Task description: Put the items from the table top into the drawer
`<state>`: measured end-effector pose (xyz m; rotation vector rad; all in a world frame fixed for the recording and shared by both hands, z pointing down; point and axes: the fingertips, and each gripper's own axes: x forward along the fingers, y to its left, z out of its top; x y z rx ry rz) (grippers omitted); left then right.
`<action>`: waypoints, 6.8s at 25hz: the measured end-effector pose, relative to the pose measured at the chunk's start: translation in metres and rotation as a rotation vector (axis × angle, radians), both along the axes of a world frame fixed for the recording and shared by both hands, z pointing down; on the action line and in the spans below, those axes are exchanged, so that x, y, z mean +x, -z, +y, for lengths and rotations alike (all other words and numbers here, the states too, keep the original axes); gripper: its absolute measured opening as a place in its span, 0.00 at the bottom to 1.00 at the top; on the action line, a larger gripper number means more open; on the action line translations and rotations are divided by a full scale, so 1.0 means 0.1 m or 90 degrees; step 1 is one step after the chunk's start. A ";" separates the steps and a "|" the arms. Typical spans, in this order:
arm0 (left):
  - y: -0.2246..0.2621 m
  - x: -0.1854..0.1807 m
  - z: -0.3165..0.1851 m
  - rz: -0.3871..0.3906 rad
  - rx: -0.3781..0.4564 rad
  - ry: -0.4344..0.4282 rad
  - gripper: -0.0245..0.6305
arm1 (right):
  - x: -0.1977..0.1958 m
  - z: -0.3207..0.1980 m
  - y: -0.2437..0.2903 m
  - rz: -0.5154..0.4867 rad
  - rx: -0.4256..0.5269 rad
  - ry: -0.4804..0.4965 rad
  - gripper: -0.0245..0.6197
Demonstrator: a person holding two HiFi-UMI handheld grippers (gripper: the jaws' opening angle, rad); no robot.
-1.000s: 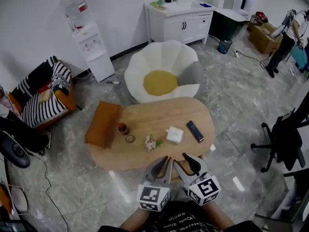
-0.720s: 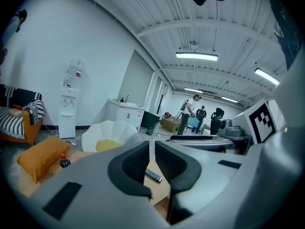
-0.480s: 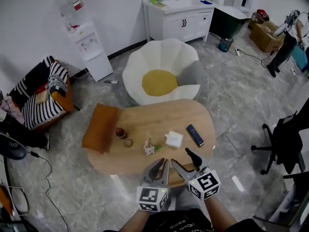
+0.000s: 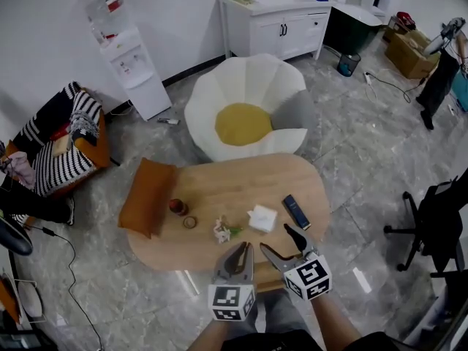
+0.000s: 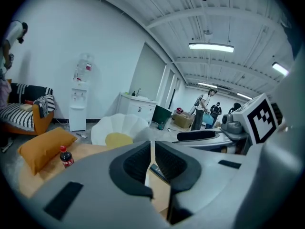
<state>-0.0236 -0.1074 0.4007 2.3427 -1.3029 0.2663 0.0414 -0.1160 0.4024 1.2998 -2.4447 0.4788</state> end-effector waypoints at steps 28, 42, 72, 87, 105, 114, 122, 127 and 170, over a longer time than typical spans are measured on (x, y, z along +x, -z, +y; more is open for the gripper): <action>-1.28 0.26 -0.60 -0.038 -0.064 0.031 0.08 | 0.14 -0.64 -1.36 0.023 -0.072 0.043 0.63; -1.86 0.19 -0.70 -0.055 -0.063 0.051 0.08 | 0.16 -0.74 -1.98 0.027 -0.087 0.039 0.71; -2.58 0.24 -0.89 -0.062 -0.110 0.066 0.08 | 0.18 -0.90 -3.09 0.091 -0.159 0.056 0.82; -2.70 0.24 -0.91 -0.074 -0.130 0.068 0.08 | 0.16 -0.91 -3.33 0.111 -0.206 0.076 0.80; -2.61 0.15 -0.83 -0.075 -0.127 0.076 0.08 | 0.17 -0.85 -3.17 0.094 -0.196 0.044 0.49; -2.27 0.11 -0.78 -0.075 -0.086 0.065 0.08 | 0.23 -0.80 -2.82 0.074 -0.163 -0.006 0.48; -2.03 0.11 -0.52 -0.072 -0.066 0.042 0.08 | 0.26 -0.60 -2.49 0.065 -0.134 -0.036 0.48; -1.92 0.06 -0.40 -0.078 -0.059 0.017 0.08 | 0.20 -0.42 -2.31 0.054 -0.130 -0.054 0.48; -2.17 0.07 0.63 -0.066 -0.105 0.030 0.08 | 0.24 1.01 -2.30 0.037 -0.180 0.093 0.48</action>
